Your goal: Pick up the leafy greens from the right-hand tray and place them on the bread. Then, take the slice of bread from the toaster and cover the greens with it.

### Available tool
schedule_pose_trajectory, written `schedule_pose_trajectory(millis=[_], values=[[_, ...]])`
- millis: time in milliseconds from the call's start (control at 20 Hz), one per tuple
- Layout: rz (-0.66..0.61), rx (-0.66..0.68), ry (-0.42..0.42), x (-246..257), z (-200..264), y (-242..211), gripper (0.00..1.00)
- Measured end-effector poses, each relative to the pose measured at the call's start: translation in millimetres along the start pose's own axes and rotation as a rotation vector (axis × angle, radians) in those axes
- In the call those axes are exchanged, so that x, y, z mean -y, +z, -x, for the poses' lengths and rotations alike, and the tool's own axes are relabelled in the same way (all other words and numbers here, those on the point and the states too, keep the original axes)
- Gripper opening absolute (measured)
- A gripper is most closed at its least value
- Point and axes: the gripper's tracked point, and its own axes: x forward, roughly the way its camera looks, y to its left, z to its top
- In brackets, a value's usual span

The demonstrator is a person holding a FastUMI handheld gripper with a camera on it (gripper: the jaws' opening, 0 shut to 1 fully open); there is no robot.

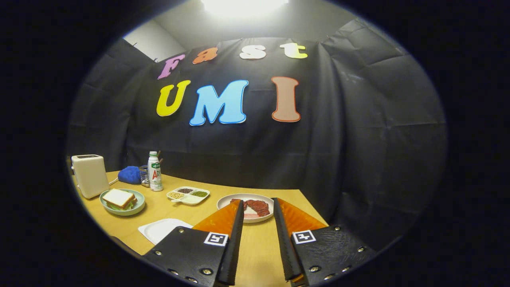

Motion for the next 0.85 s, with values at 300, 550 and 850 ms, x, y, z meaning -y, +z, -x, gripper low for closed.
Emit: schedule_pose_trajectory(millis=[300, 550, 850], values=[[-0.023, 0.006, -0.076, 84.1, 2.7, -19.2, 0.44], [0.0, 0.021, -0.058, 117.8, -0.8, -35.5, 0.44], [-0.038, -0.031, -0.046, 141.9, -11.1, -67.2, 0.44]])
